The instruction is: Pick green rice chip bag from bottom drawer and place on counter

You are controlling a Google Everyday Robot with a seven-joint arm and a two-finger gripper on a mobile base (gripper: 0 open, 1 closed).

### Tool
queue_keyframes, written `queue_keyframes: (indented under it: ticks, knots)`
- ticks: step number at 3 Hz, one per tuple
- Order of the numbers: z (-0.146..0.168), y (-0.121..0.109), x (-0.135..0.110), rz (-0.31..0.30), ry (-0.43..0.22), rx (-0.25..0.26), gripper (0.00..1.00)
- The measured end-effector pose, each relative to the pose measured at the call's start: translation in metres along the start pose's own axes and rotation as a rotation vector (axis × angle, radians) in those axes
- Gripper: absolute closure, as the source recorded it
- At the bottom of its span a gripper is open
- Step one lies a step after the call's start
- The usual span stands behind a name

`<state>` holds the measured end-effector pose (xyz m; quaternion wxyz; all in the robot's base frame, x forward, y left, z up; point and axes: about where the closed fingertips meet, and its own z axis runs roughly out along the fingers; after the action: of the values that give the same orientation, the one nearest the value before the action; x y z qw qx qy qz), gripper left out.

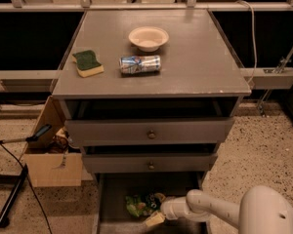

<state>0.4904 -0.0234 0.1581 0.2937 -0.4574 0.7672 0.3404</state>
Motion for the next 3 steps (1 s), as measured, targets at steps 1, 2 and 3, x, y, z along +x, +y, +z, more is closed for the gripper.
queue_keyframes:
  ticks: [1,2,3]
  knots:
    - [0.0000,0.0000,0.0000,0.000,0.000,0.000,0.48]
    - [0.0001,0.0001,0.0000,0.000,0.000,0.000,0.72]
    - [0.0002,0.0002,0.0000,0.000,0.000,0.000,1.00]
